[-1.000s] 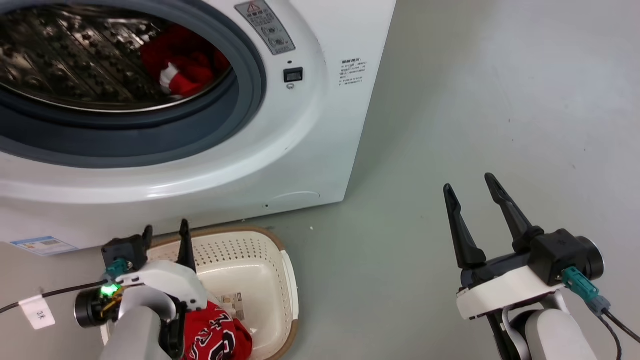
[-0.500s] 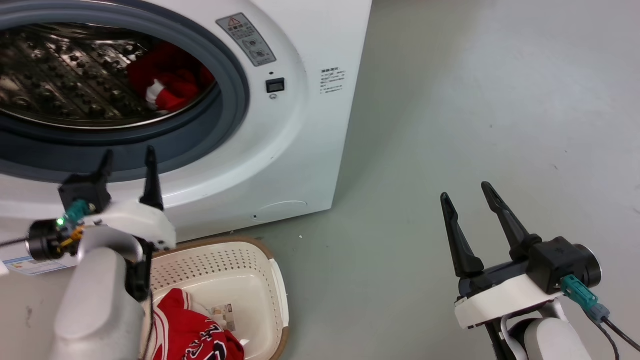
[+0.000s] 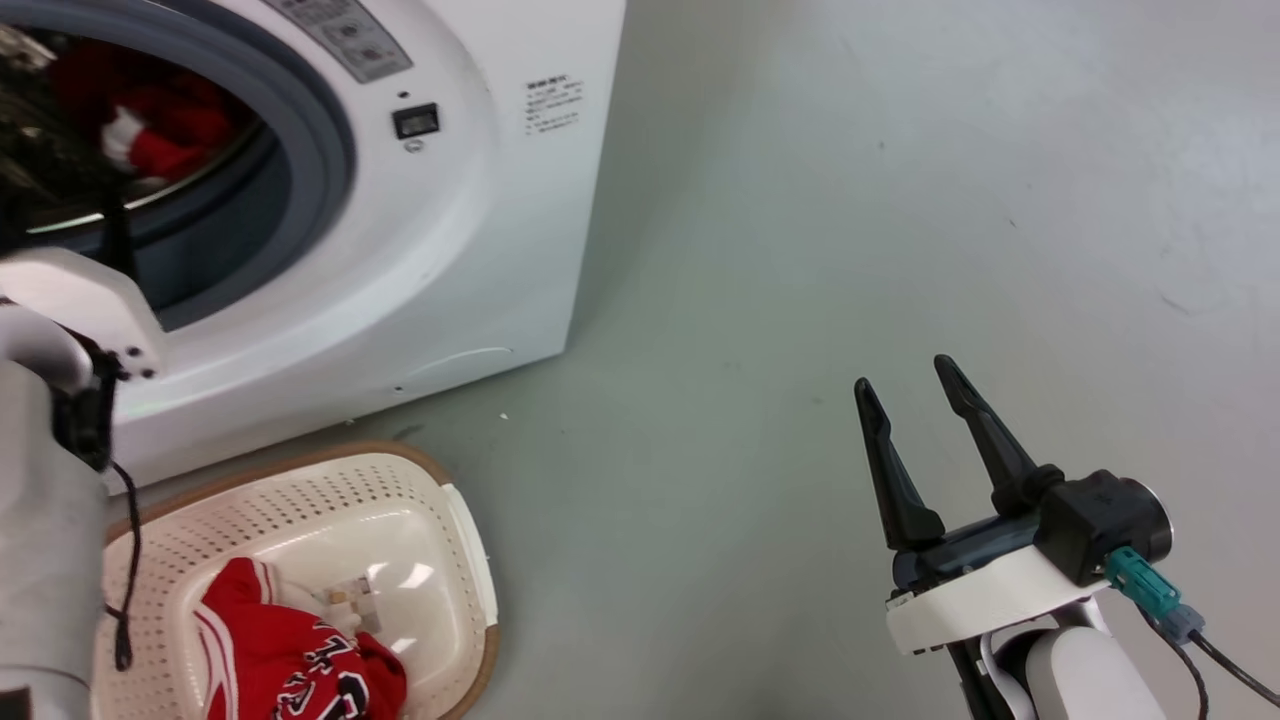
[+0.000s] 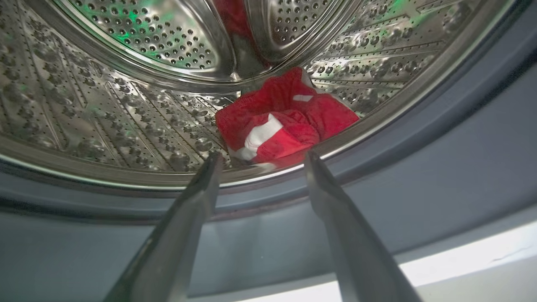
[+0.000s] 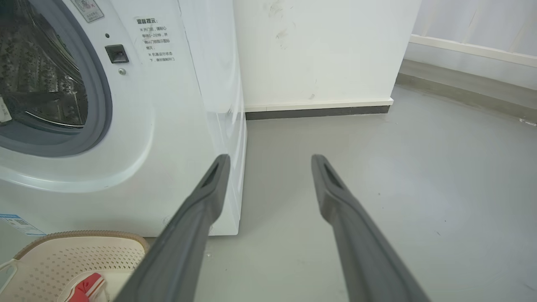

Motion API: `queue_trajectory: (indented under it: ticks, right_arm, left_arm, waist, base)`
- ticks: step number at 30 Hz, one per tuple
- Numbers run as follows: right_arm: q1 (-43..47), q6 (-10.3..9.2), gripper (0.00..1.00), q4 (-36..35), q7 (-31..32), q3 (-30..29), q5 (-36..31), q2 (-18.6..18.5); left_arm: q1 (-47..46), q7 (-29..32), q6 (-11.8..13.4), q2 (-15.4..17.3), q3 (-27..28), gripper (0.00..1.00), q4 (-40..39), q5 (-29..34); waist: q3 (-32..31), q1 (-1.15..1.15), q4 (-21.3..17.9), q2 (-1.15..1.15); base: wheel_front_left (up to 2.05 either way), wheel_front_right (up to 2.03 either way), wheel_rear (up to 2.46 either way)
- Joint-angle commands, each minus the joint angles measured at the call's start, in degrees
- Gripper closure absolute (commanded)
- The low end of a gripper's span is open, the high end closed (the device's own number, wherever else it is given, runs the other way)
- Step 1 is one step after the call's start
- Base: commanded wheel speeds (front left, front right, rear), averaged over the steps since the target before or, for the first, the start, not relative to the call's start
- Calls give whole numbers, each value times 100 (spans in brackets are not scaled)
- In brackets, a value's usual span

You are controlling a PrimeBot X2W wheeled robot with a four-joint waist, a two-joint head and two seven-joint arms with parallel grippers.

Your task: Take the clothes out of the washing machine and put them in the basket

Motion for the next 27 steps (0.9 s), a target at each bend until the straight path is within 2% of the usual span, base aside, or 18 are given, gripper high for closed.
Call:
queue_trajectory:
  ticks: [1,18,27]
  right_arm:
    - [-94,-4,0,0,-36,38,23,14]
    - [-329,-4,0,128,-173,639,499,11]
    - [-160,-4,0,-231,-172,795,699,13]
  left_arm:
    - [-126,37,-32,80,-16,0,45,15]
    - [-2135,1656,-172,919,-196,0,766,-61]
    - [-2788,2742,-154,1270,-433,0,742,85]
  waist:
    - [232,0,-217,0]
    - [1215,0,-804,0]
    - [1523,0,-1047,0]
  base:
    - [0,0,0]
    - [0,0,0]
    - [0,0,0]
